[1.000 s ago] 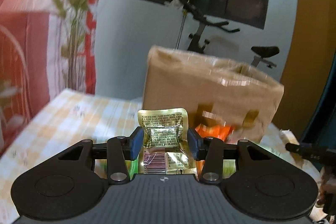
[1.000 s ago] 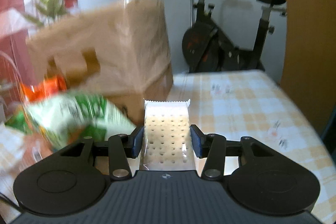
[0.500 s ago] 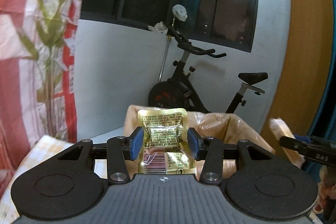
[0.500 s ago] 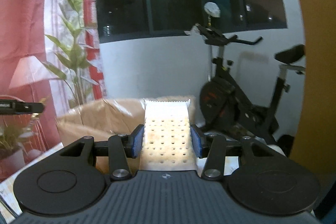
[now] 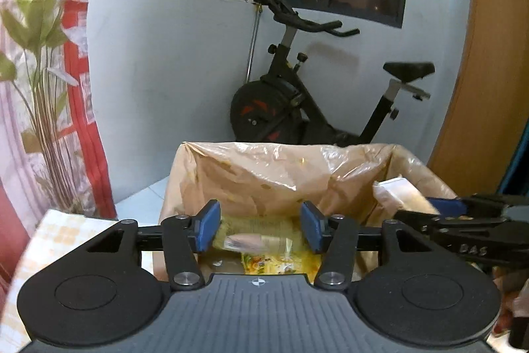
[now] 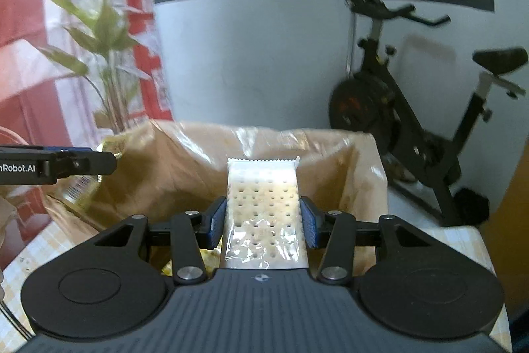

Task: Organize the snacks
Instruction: 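Carry both packets over the box and open both grippers to drop them, then grasp the green chip bag with the left gripper while the right gripper grasps the white-green bag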

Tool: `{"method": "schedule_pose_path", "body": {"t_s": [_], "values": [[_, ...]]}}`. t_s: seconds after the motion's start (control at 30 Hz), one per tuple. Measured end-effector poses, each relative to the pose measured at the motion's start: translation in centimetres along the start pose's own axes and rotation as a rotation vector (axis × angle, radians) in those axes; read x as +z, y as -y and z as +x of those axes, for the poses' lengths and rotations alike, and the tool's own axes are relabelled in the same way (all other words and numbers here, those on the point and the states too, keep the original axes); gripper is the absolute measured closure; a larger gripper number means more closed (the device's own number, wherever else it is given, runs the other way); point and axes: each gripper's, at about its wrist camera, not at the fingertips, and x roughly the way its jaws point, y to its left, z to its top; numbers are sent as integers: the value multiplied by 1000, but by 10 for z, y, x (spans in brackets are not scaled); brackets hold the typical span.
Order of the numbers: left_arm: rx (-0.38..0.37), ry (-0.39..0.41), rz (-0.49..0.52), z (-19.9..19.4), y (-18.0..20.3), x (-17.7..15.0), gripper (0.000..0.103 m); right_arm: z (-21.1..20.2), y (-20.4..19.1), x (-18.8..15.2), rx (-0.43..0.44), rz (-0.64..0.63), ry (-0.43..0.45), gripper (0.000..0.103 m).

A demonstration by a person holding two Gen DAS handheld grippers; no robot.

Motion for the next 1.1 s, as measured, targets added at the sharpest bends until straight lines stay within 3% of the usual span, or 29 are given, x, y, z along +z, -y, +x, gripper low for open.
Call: {"method": "schedule_pose_path", "body": {"t_s": [0.07,0.2,0.4,0.8,1.1], "values": [[-1,-5,6,0,1,1,42,0,3,-5,-8,15,-9,53],[-9,6,-9,-12,0,1,30,-14,12,-11,-10,52,-1,39],[-19,18,14,-42,1,-4,26,-42,7,-15,-15,50,39,30],[1,47,-4,-113,-33,-39,20,-93,-14,-39,-10,86,145,20],[50,32,-85,-139,-63,-85,19,-108,-40,-70,2,-42,164,9]]}}
